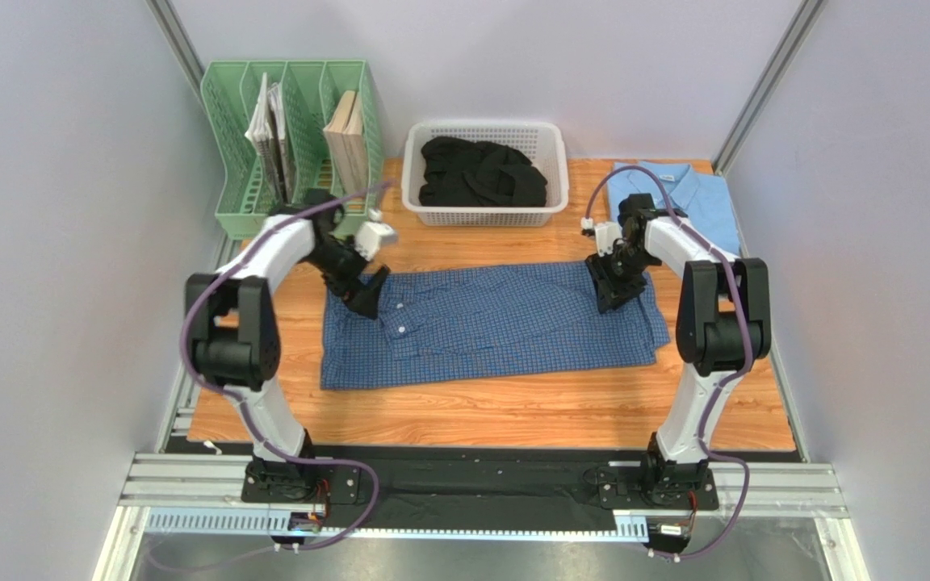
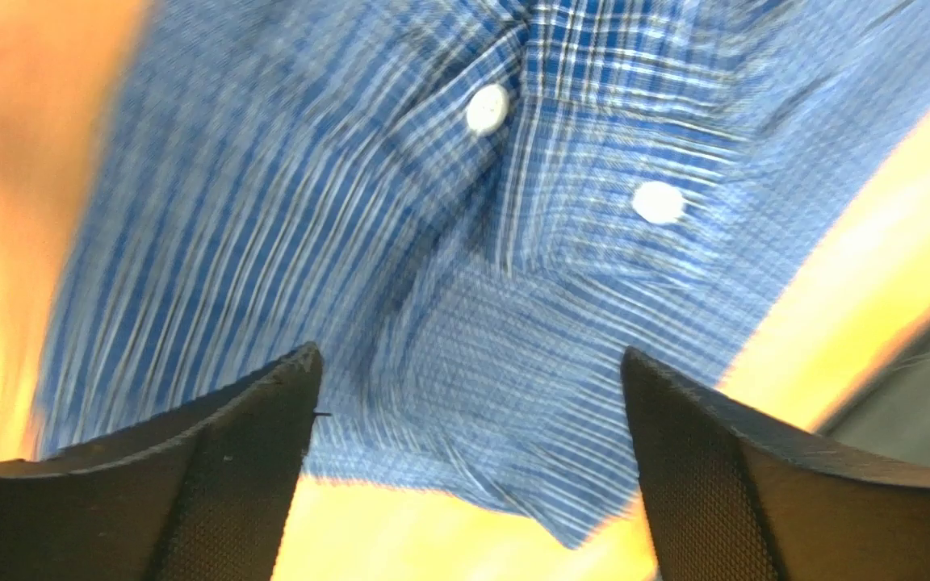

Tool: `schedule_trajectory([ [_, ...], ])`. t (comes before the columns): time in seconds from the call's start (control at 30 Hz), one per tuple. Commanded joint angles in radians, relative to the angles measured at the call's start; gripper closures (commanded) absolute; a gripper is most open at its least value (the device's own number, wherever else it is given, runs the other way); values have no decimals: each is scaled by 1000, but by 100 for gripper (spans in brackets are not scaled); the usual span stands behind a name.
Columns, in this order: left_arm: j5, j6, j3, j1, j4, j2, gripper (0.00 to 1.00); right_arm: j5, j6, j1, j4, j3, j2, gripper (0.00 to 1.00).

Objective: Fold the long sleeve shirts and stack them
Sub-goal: Fold the shirt

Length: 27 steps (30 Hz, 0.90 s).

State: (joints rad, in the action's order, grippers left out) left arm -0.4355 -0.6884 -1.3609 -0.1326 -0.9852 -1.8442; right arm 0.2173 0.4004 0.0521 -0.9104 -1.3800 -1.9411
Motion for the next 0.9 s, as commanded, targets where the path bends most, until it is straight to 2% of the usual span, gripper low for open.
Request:
schedule_trajectory([
  [0.0, -342, 197, 35, 209, -42, 201, 1, 126, -17, 17, -57, 13, 143, 56],
  [0.17, -390, 297, 68, 385, -138, 140, 1, 250, -107, 69, -76, -11, 232, 52],
  [0.27, -379, 352, 94, 425, -144, 90, 1, 326, -178, 121, -32, 2, 240, 51],
  [0.47, -318, 536, 175, 432, 26, 59, 5, 344, -233, 314, 28, -30, 118, 52],
  [0.57, -273, 581, 226, 438, 107, 82, 9, 356, -258, 383, 51, -82, 53, 54],
  [0.7, -258, 581, 246, 456, 131, 76, 11, 375, -279, 451, 87, -149, -36, 56],
  [0.87, -226, 558, 223, 456, 100, -42, 16, 384, -296, 503, 102, -229, -142, 58],
])
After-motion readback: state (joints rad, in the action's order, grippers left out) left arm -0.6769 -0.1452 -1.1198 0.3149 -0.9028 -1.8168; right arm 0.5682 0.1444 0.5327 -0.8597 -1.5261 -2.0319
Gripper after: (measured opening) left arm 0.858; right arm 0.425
